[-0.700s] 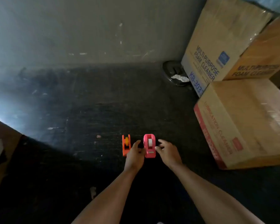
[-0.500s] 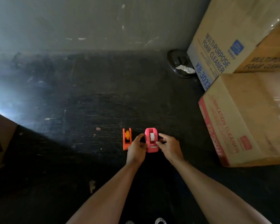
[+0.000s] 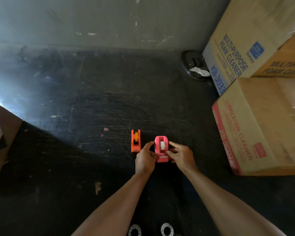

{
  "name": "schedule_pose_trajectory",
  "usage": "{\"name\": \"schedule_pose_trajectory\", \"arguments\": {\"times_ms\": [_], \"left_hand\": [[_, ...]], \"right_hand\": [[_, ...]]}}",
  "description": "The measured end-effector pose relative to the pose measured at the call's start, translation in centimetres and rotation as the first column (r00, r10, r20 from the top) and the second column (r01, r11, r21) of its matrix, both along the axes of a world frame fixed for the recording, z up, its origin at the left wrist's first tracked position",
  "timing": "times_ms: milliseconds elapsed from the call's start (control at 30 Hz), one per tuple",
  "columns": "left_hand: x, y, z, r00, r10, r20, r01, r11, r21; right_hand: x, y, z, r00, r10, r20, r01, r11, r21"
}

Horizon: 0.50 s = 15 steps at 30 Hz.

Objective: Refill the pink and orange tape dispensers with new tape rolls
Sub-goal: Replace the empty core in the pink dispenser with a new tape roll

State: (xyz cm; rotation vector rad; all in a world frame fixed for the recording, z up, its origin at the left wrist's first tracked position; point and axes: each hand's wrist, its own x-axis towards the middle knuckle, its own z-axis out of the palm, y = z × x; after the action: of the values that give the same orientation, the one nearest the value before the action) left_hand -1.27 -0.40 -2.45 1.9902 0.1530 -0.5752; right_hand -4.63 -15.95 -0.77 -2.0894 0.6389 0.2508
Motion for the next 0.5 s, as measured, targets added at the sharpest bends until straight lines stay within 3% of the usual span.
{"name": "schedule_pose_trajectory", "arguments": {"times_ms": [133, 500], "left_hand": [[-2.9, 1.2, 0.9, 0.998, -0.053, 0.038, 0.049, 0.996, 0.081], [-11.8, 6.1, 1.3, 0.993, -0.118, -0.024, 0.120, 0.991, 0.057]], "right_hand": [[-3.0, 1.0, 0.2, 1.000, -0.023, 0.019, 0.023, 1.000, 0.006], [-12.8, 4.6, -0.6, 0.998, -0.051, 0.033, 0.048, 0.993, 0.104]]}}
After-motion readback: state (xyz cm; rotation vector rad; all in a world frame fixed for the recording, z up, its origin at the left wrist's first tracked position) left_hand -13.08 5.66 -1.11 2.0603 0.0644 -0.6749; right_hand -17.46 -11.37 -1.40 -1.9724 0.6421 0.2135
